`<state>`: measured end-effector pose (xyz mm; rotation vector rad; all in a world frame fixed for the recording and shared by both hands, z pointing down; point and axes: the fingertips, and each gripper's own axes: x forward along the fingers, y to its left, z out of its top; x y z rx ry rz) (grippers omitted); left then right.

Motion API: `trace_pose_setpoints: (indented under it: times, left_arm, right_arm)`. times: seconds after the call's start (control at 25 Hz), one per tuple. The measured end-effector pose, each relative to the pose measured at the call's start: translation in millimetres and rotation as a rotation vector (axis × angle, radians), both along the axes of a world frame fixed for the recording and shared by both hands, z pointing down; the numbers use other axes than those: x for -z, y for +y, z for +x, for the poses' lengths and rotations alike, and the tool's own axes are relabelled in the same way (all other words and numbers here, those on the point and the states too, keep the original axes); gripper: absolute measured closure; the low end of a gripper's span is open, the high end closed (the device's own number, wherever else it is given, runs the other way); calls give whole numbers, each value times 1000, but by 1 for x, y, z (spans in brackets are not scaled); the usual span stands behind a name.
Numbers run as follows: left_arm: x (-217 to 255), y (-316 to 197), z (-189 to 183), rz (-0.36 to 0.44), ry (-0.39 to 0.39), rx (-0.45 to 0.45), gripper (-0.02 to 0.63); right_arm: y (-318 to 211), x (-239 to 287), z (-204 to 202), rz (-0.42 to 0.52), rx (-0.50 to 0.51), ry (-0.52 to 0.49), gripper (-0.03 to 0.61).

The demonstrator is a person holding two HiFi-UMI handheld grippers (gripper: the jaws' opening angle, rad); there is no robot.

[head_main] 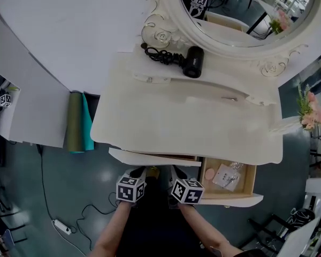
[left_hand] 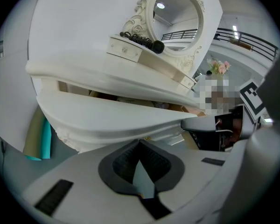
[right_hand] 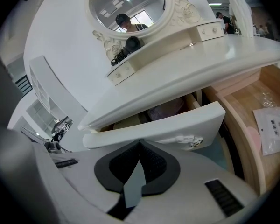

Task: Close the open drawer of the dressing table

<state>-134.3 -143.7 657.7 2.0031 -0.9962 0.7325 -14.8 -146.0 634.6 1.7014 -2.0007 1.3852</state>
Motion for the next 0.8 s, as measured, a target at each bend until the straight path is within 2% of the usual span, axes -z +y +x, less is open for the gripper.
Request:
trace_pose_setpoints:
  times: [0.8]
  left_arm:
    - [1,-39,11,-5,17,-40,617]
  right_arm:
    - [-39,0,11,18,-58,12,558]
